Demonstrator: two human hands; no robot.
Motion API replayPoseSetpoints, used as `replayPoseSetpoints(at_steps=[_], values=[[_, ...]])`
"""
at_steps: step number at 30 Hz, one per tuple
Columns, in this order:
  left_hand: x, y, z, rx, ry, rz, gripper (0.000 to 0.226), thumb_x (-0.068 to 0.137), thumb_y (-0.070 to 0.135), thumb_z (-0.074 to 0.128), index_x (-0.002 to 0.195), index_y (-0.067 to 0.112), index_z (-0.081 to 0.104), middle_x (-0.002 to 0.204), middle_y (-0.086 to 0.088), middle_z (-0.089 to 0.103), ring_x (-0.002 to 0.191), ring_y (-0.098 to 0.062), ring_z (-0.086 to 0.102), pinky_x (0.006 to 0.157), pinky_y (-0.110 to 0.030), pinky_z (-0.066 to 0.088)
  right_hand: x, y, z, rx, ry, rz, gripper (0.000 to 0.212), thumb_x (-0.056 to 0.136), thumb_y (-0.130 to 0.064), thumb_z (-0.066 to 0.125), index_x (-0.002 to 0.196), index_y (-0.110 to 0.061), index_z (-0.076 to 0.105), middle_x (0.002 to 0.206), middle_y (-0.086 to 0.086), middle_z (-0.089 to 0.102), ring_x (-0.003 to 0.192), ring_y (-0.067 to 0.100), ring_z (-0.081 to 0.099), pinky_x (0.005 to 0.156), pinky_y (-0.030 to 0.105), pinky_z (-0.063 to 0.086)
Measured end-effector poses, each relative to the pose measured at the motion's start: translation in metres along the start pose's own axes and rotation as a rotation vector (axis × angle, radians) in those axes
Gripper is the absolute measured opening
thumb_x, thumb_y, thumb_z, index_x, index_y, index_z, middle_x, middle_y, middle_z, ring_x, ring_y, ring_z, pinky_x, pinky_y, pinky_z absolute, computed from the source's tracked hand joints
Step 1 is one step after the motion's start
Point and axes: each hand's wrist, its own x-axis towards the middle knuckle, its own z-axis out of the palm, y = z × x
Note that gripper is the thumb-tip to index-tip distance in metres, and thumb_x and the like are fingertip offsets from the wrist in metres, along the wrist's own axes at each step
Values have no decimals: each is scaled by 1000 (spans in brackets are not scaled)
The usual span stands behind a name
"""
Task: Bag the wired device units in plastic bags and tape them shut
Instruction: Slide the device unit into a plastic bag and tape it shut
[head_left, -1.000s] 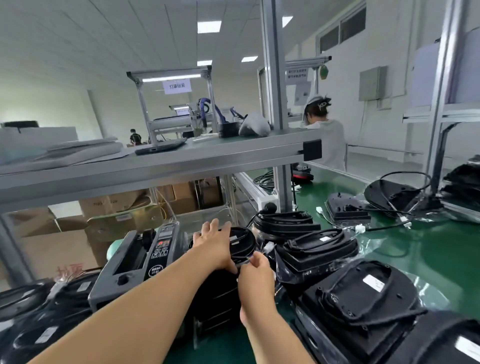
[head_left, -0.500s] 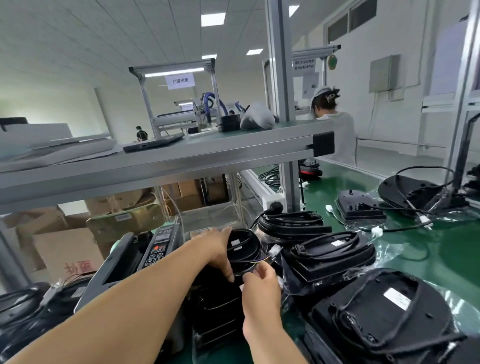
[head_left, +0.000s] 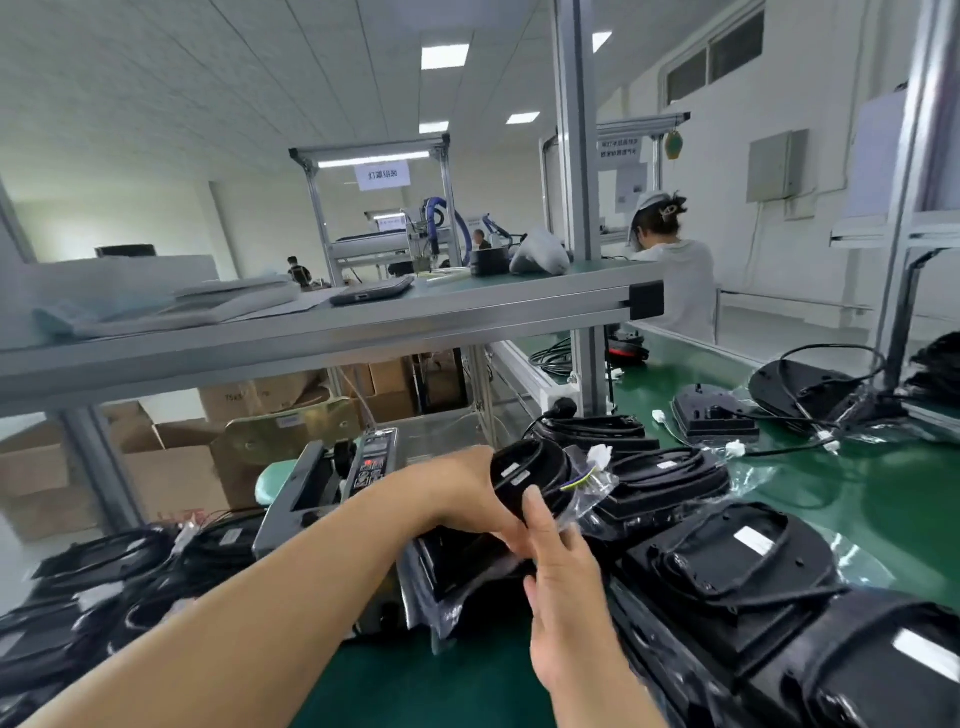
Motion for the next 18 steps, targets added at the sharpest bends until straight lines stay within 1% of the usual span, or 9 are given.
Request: replayPoseSetpoints(at_steps=[2, 5, 8, 10, 11, 12, 14, 17, 18], values=[[-43, -7, 15, -166, -4, 71, 69, 44, 52, 88, 102, 39, 55, 91, 17, 70, 88, -5, 68, 73, -23, 53, -21, -7, -9, 74, -87, -22, 76, 57, -47, 80, 123, -14, 62, 113, 6, 75, 104, 22, 70, 92, 37, 50], [-96, -23, 51, -334, 65, 97, 83, 40, 55, 89, 112, 47, 50, 100, 18, 70, 89, 0, 68, 83, -28, 57, -53, -11, -15, 77, -207, -24, 72, 61, -29, 86, 125, -8, 60, 107, 20, 74, 95, 36, 73, 77, 42, 59], [-133, -36, 94, -436, 247, 93, 101, 40, 57, 88, 130, 41, 43, 121, 11, 61, 114, -11, 59, 97, -35, 52, -82, -4, -13, -8, -308, -35, 62, 58, -28, 90, 114, -12, 69, 106, 23, 73, 99, 43, 71, 84, 48, 59], [-153, -39, 118, -500, 356, 23, 129, 38, 60, 84, 149, 38, 22, 140, 17, 43, 132, -6, 43, 108, -30, 41, -100, 0, -9, -133, -346, -98, 54, 53, -27, 87, 105, -23, 74, 102, 17, 76, 97, 37, 72, 89, 48, 57], [-161, -39, 128, -535, 414, 7, 136, 37, 62, 83, 152, 40, 13, 143, 20, 37, 136, -3, 37, 111, -28, 38, -107, 1, -8, -205, -367, -132, 49, 54, -25, 85, 101, -30, 74, 100, 13, 77, 94, 32, 74, 87, 44, 57], [-168, -39, 136, -574, 471, 21, 138, 36, 63, 83, 152, 39, 12, 143, 20, 37, 136, -3, 37, 111, -29, 38, -112, 2, -8, -275, -402, -163, 46, 55, -23, 83, 98, -37, 74, 97, 8, 77, 92, 26, 75, 84, 37, 57], [-175, -38, 149, -655, 574, 56, 131, 36, 61, 85, 149, 35, 25, 137, 14, 50, 131, -11, 48, 105, -35, 46, -119, 1, -6, -413, -486, -209, 45, 58, -22, 79, 96, -45, 71, 94, 4, 77, 90, 21, 74, 80, 30, 56], [-183, -39, 162, -793, 672, 47, 125, 35, 49, 88, 147, 33, 34, 132, 6, 58, 126, -16, 55, 99, -40, 51, -124, 0, -1, -578, -583, -253, 47, 62, -21, 74, 103, -43, 68, 96, 7, 75, 94, 27, 71, 87, 38, 57], [-186, -41, 164, -827, 692, 58, 125, 33, 46, 88, 145, 43, 32, 134, 13, 54, 126, -11, 54, 98, -37, 51, -123, 1, -1, -609, -608, -257, 50, 65, -19, 73, 109, -41, 67, 97, 7, 75, 94, 27, 71, 88, 38, 58]])
